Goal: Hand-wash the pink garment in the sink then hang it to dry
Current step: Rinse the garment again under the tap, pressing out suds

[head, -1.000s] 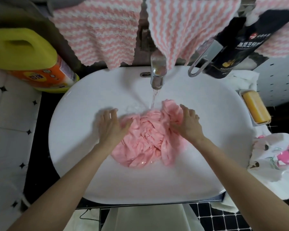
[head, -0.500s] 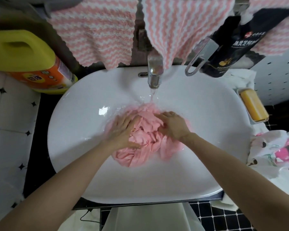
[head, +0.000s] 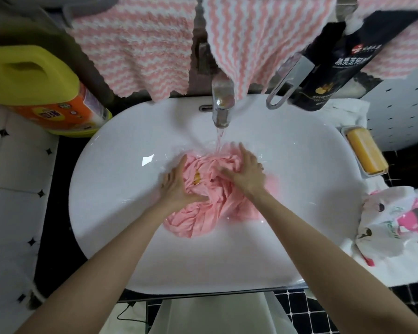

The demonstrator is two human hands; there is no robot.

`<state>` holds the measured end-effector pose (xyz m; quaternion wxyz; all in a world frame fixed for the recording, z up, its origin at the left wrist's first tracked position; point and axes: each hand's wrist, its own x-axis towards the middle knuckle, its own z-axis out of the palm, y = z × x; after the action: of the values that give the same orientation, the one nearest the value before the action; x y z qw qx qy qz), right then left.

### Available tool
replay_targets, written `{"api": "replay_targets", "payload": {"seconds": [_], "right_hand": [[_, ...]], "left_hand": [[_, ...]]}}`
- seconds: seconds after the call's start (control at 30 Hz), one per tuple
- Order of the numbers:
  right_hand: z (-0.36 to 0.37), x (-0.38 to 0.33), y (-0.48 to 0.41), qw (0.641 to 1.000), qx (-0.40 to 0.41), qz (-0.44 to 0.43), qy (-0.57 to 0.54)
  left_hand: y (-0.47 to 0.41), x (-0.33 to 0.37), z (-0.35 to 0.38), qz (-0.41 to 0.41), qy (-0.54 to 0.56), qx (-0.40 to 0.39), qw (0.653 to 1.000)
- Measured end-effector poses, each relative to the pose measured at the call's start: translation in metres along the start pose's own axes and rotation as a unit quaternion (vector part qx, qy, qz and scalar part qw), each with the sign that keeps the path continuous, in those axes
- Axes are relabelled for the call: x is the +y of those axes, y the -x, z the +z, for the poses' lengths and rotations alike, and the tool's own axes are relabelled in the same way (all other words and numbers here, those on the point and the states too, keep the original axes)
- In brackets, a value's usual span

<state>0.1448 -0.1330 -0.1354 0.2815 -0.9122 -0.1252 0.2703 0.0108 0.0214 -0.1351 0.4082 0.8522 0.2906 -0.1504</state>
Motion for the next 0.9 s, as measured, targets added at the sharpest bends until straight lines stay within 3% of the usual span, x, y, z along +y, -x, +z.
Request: {"api": "replay_targets", "payload": {"seconds": [0.07, 0.17, 0.3, 0.37, 0.47, 0.57, 0.63, 0.73, 0.8, 0.9], "right_hand": [[0.011, -0.006, -0.002, 0.998, -0.06, -0.015, -0.022], [0.0, -0.003, -0.003, 0.953, -0.142, 0.035, -0.264], [-0.036, 0.007, 0.02, 0.891, -0.184, 0.059, -0.41], [-0.049, 0.009, 0.04, 0.893, -0.186, 0.044, -0.408], [-0.05, 0.012, 0.062, 0.932, -0.137, -0.001, -0.335], [-0.026, 0.014, 0.077, 0.985, -0.051, -0.135, -0.099], [-0.004, 0.026, 0.079, 0.97, -0.062, -0.226, 0.063], [0.024, 0.043, 0.074, 0.95, -0.093, -0.247, 0.164], [0.036, 0.048, 0.069, 0.947, -0.071, -0.249, 0.19], [0.044, 0.043, 0.061, 0.941, 0.025, -0.25, 0.226]], "left_hand": [[-0.009, 0.008, 0.004, -0.003, 0.124, -0.036, 0.992], [-0.012, 0.015, -0.001, -0.012, 0.216, -0.107, 0.97], [0.016, 0.014, -0.018, 0.015, 0.255, -0.074, 0.964], [0.031, 0.008, -0.022, 0.022, 0.284, -0.032, 0.958], [0.046, 0.009, -0.016, 0.101, 0.206, 0.027, 0.973], [0.052, 0.014, 0.001, 0.168, 0.117, 0.009, 0.979], [0.05, 0.003, 0.018, 0.17, -0.067, -0.008, 0.983], [0.046, -0.012, 0.042, 0.163, -0.271, 0.009, 0.949], [0.039, -0.015, 0.052, 0.162, -0.315, 0.009, 0.935], [0.026, -0.016, 0.061, 0.169, -0.31, 0.034, 0.935]]}}
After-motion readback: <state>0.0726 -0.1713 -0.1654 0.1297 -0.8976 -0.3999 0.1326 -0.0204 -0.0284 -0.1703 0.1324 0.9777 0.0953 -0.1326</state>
